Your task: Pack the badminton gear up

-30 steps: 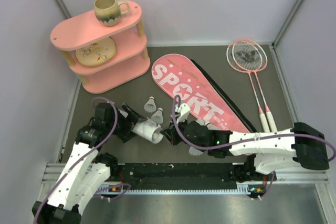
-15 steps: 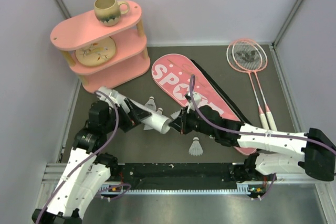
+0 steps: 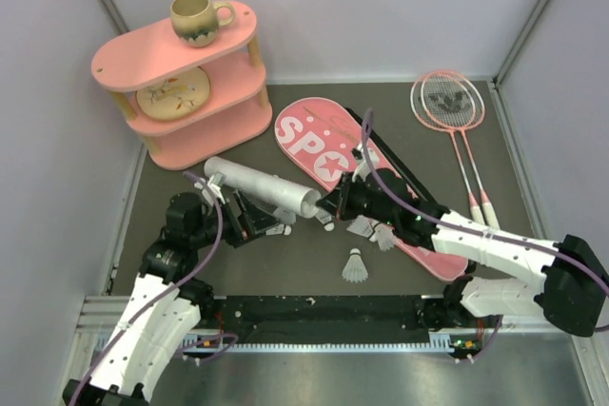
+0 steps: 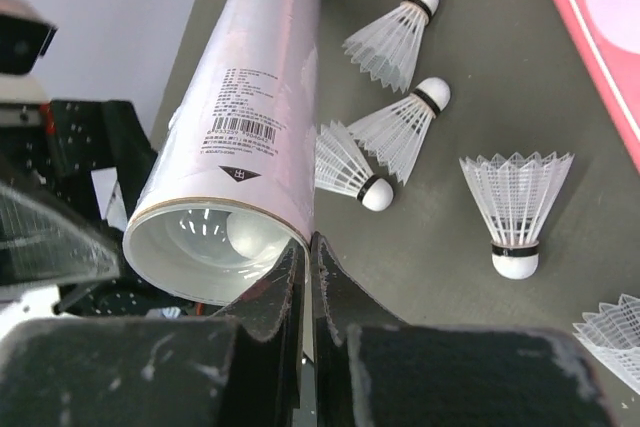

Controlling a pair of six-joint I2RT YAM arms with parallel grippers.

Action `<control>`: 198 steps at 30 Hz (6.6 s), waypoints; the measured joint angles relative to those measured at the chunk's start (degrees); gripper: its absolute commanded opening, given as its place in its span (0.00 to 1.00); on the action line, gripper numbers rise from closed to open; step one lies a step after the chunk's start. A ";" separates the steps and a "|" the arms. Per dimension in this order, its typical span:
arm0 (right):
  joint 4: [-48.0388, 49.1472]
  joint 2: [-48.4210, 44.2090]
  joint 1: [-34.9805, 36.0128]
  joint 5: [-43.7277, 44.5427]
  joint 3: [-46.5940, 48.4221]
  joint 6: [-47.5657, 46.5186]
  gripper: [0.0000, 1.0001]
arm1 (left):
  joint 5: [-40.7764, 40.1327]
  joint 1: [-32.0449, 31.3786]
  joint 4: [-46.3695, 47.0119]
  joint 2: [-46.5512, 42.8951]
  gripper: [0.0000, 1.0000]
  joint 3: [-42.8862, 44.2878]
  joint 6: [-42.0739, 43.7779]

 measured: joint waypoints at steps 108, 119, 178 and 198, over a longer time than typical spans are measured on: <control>-26.82 8.13 -6.60 -16.20 33.75 3.50 0.21 | -40.06 -35.41 30.86 11.52 0.39 2.91 83.14; -27.12 9.27 -4.09 -14.23 34.27 3.93 0.21 | -40.04 -35.56 30.86 11.52 0.38 2.91 83.12; -37.33 32.61 -48.39 10.71 28.59 -17.38 0.00 | -50.23 -36.72 25.88 4.33 0.25 6.21 75.38; -37.57 -1.05 -33.62 -3.06 5.99 -9.35 0.67 | -52.17 -36.72 26.40 4.11 0.27 6.10 76.63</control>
